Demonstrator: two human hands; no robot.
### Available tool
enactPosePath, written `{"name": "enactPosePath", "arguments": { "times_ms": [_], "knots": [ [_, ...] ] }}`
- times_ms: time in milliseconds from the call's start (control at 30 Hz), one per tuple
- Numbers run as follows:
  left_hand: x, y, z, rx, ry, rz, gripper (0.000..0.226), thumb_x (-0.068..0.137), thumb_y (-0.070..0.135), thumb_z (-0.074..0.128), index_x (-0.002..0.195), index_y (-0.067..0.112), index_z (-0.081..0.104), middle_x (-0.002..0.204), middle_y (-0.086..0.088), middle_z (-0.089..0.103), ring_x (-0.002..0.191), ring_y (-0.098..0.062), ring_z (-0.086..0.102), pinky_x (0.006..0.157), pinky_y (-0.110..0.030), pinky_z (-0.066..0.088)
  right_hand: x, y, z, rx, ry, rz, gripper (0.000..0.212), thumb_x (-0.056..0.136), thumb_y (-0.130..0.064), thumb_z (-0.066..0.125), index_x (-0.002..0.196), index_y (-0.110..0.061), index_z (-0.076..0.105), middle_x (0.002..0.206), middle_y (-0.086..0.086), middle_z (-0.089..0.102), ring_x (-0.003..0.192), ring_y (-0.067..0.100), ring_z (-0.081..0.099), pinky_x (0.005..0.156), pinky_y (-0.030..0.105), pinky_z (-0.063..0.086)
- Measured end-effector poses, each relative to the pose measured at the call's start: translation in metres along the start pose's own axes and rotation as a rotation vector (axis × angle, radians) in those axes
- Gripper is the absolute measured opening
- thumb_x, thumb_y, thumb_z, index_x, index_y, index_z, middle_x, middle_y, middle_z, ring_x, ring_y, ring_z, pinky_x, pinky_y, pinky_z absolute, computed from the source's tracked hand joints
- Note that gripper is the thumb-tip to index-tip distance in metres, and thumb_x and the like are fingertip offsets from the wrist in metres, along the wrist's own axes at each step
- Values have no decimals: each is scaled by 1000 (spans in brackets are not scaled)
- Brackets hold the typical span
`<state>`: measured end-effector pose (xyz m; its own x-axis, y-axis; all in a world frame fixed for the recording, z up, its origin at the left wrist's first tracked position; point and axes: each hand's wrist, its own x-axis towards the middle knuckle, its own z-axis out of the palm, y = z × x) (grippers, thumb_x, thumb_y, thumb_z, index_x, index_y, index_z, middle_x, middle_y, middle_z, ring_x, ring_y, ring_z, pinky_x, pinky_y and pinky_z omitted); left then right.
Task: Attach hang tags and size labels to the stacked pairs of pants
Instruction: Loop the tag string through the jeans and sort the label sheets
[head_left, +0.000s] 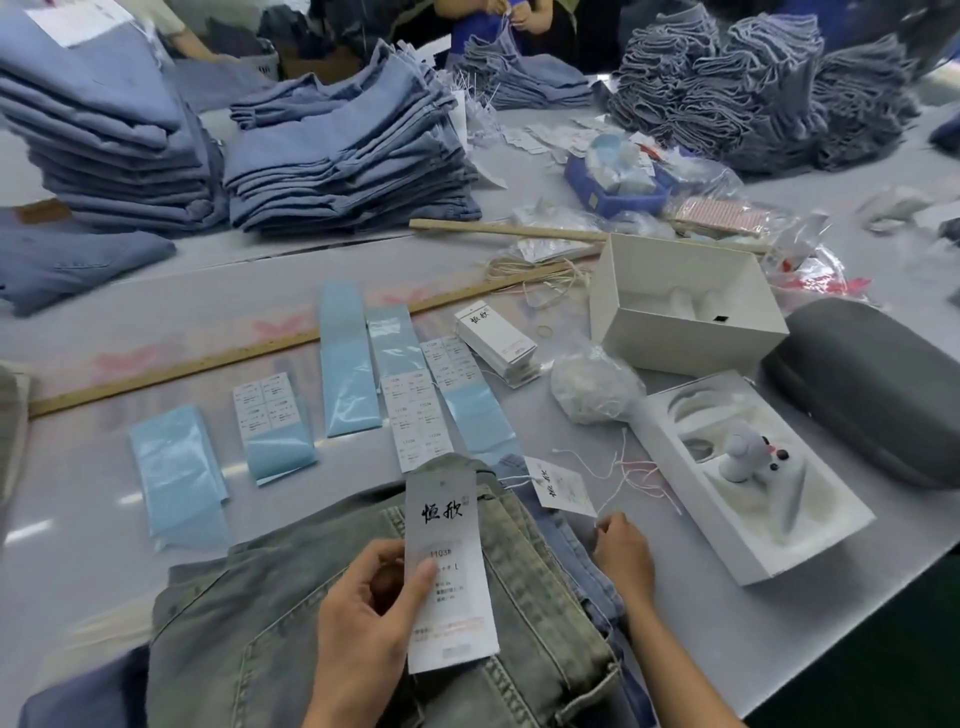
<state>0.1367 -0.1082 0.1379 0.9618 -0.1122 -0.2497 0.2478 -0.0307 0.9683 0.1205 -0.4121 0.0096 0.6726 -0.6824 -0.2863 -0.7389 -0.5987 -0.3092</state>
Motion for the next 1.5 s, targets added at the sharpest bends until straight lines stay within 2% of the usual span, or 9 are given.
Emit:
{"name": "enactPosePath", "arguments": {
  "times_ms": [200,333,467,667,767,900,1033,1233,1500],
  "knots": [
    [33,35,27,137,-47,49,16,92,18,73,90,34,67,93,20,74,83,-5,72,66,-25,61,-28,21,-6,-12,26,-74,14,97,-29,56,86,-21,52,95,3,62,84,25,58,67,33,42],
    [46,41,52,13,-83,-8,30,93,8,71,103,33,57,102,8,74,91,-13,73,67,-29,63,6,1,-27,280,215,50,10,95,-20,60,88,-14,61,96,11,67,82,27,56,70,34,42],
    [55,35,60,89,-93,-16,46,92,6,70,109,43,47,105,8,72,85,-6,73,64,-25,61,42,-17,-34,358,111,190,15,93,-12,62,99,-4,72,105,19,70,99,37,64,82,37,51],
    [47,23,60,83,39,154,18,100,22,63,98,40,58,92,13,74,79,-9,72,62,-27,59,39,-24,-25,219,122,211,22,99,-3,49,111,-1,68,126,22,58,116,40,54,94,43,48],
    [45,23,59,13,55,159,9,101,24,62,96,31,59,92,13,74,77,-11,72,60,-23,56,26,-32,-38,485,168,205,16,100,-3,50,108,1,63,114,23,65,101,35,59,83,38,47],
    [39,24,55,-17,65,205,19,99,23,64,84,32,56,86,2,69,76,-18,67,62,-32,55,-27,-69,-81,1079,182,-80,8,98,-5,62,98,-13,60,88,6,76,95,28,73,72,21,55],
    [37,30,49,-109,59,191,22,97,29,66,79,29,54,85,-6,65,74,-20,64,65,-33,54,-91,-111,-124,1180,37,-472,18,90,-12,71,108,-17,72,95,6,79,91,19,76,80,22,59],
    [24,36,43,-238,92,282,25,82,26,79,75,19,56,75,-3,69,68,-10,66,60,-22,53,-150,-162,-139,883,163,-699,12,86,-7,77,95,-15,78,85,-2,75,77,15,72,71,27,59],
    [14,55,22,-205,20,405,43,91,4,73,124,30,62,103,-4,76,90,-24,75,69,-23,59,-163,-181,-134,504,413,-874,8,88,-10,76,94,-15,76,83,-9,62,68,4,60,63,21,52]
  ]
}}
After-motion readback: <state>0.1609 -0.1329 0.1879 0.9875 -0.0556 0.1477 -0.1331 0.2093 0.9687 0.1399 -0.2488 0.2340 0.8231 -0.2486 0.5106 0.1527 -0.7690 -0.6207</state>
